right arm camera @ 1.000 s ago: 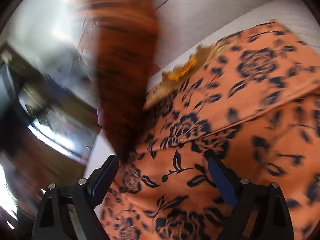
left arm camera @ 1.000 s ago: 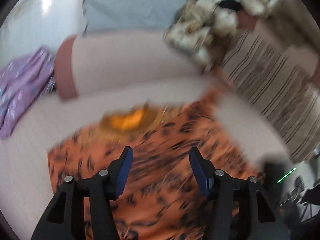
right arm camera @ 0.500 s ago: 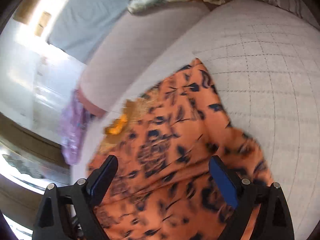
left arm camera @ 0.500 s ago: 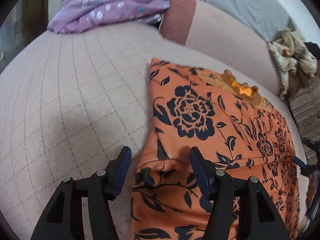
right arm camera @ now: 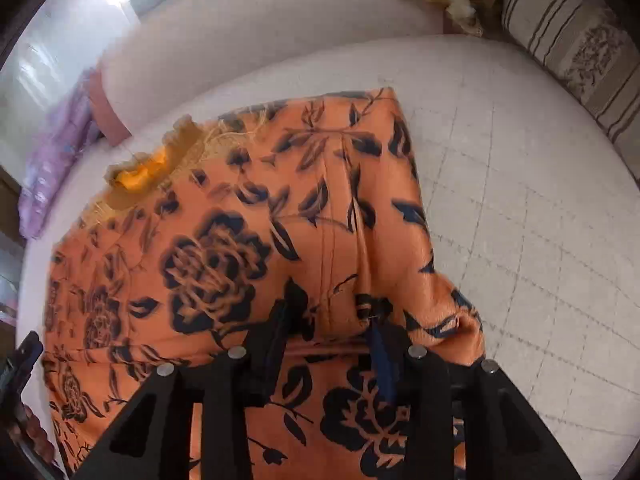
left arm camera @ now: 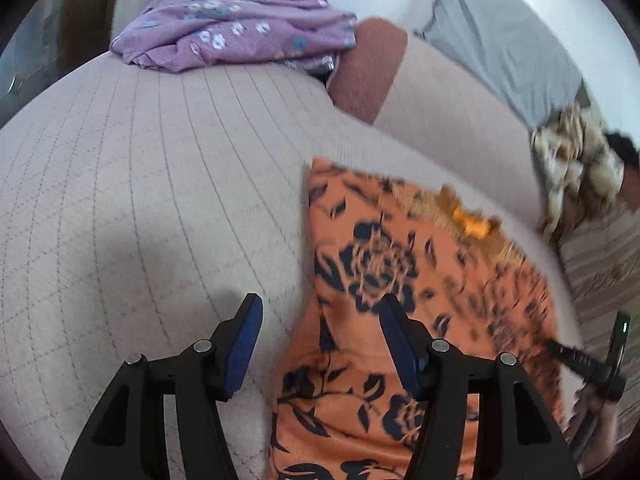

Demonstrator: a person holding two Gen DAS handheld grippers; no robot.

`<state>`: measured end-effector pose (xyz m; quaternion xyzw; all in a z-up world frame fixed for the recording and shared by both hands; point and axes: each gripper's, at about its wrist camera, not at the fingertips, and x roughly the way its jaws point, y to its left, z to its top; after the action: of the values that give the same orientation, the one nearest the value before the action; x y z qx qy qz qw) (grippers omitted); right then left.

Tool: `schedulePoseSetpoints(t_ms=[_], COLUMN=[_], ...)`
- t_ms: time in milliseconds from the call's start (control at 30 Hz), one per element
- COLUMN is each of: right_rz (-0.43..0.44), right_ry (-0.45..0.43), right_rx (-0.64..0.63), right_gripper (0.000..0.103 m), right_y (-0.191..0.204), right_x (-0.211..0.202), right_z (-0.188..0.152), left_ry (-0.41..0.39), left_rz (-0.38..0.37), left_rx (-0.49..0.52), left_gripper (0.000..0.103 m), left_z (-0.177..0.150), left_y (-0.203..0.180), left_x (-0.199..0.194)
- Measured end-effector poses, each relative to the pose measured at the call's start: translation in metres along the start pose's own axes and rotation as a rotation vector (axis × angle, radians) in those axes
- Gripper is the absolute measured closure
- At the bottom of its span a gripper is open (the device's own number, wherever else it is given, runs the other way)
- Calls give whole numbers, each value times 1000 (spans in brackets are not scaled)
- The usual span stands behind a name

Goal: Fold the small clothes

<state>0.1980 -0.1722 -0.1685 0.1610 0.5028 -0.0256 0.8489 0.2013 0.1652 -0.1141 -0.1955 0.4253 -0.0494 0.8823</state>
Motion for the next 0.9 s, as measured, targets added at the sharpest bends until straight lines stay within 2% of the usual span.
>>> schedulePoseSetpoints(t_ms=[33, 100, 133, 167, 233, 300, 367, 433, 467, 500, 533, 567, 600, 633, 667, 700, 733, 767, 833, 867, 900], right_rz=[18, 56, 64, 67, 86, 106, 170, 228, 243, 250, 270, 254, 219, 196, 177, 123, 84, 108, 171, 180, 186], right_ry=[-44, -130, -160, -172, -173, -130, -73, 0, 13, 23, 57, 37, -19, -61, -51, -4, 24, -2, -46, -62, -89], right_rx=[-2, 19, 33, 46, 89, 168, 203, 169, 154, 121, 99, 59, -7, -32, -29, -36, -39, -8, 84, 99, 115], right_gripper=[37, 34, 32, 25, 22, 22, 23, 25, 36, 88, 95, 95, 95, 95, 95, 92, 91, 86, 69, 44, 28], right_y=[-3, -14, -23, -31, -57, -91, -107, -108, -106, -100, -93, -83, -73, -68, -68, -69, -73, -79, -91, -96, -98], right_x=[-13, -36, -45, -48, -42, -18, 6, 35, 41, 43, 45, 36, 21, 12, 17, 32, 45, 40, 26, 19, 10], right_z=[2, 10, 18, 26, 47, 68, 79, 93, 96, 98, 100, 101, 101, 100, 99, 96, 91, 86, 85, 84, 84], left_ry=[4, 39, 56, 83, 138, 138, 136, 139, 144, 142, 111, 78, 30, 33, 99, 105, 78, 72, 26, 21, 27], left_rz=[-17, -42, -55, -60, -42, -31, -23, 5, 29, 33, 34, 39, 45, 79, 107, 106, 101, 110, 126, 121, 90], left_rx=[-10, -3, 5, 12, 25, 30, 66, 77, 84, 78, 90, 114, 155, 176, 166, 151, 148, 145, 149, 147, 136], left_gripper=[41, 42, 42, 42, 42, 42, 42, 67, 91, 92, 92, 93, 93, 93, 92, 88, 87, 84, 84, 79, 66], left_z=[4, 16, 20, 25, 34, 37, 43, 46, 47, 48, 50, 51, 50, 46, 42, 39, 39, 41, 45, 47, 48], left_y=[1, -2, -3, -5, -9, -13, -20, -24, -25, -25, -27, -32, -38, -40, -35, -30, -29, -30, -32, -31, -30], left_x=[0, 14, 20, 32, 55, 65, 74, 81, 83, 82, 74, 68, 62, 69, 86, 91, 86, 83, 69, 63, 59])
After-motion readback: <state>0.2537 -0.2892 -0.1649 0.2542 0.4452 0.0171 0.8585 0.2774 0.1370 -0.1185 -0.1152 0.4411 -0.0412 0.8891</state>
